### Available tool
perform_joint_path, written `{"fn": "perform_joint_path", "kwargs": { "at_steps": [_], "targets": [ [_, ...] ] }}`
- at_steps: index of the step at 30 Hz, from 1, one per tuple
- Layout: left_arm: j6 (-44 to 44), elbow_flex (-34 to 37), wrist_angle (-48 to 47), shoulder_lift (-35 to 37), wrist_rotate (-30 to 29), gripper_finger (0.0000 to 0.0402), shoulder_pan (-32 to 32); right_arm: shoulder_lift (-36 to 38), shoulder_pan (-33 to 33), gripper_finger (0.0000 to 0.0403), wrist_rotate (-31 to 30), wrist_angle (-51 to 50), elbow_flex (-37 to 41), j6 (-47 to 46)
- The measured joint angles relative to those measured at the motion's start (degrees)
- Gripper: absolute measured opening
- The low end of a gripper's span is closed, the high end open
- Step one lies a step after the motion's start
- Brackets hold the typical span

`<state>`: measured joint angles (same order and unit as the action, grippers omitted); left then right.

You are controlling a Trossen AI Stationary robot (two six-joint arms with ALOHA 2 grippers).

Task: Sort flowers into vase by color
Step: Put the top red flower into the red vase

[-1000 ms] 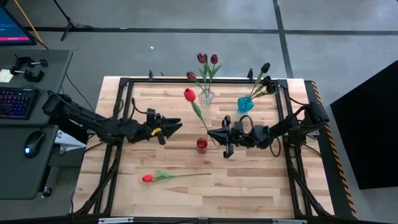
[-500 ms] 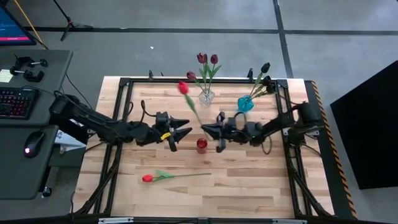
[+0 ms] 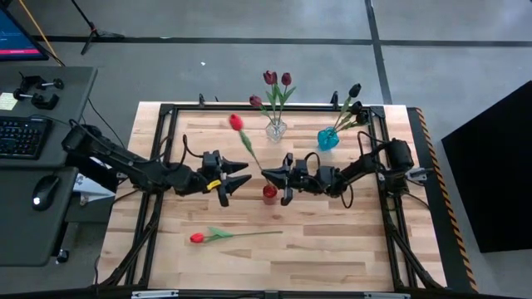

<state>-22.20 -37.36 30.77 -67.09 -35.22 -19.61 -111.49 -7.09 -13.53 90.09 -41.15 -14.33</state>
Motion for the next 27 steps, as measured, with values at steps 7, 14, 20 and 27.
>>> {"fn": "perform_joint_path", "kwargs": {
  "at_steps": [7, 14, 20, 27],
  "targets": [
    [-0.1, 0.0, -0.1, 0.0, -0.1, 0.0207, -0.7, 0.0, 0.3, 0.0000, 0.3, -0.1, -2.2, 2.6],
    [-0.2, 0.0, 0.0, 0.0, -0.1, 0.0207, -0.8, 0.0, 0.7, 0.0000, 0.7, -0.7, -2.9, 4.2],
    [-0.2, 0.0, 0.1, 0.0, 0.0, 0.0207, -1.1, -0.7, 0.7, 0.0000, 0.7, -1.5, -2.9, 3.9],
    [-0.2, 0.0, 0.0, 0.0, 0.0, 0.0207, -1.1, -3.6, 0.7, 0.0000, -0.9, -0.2, -3.0, 2.1]
  ]
}}
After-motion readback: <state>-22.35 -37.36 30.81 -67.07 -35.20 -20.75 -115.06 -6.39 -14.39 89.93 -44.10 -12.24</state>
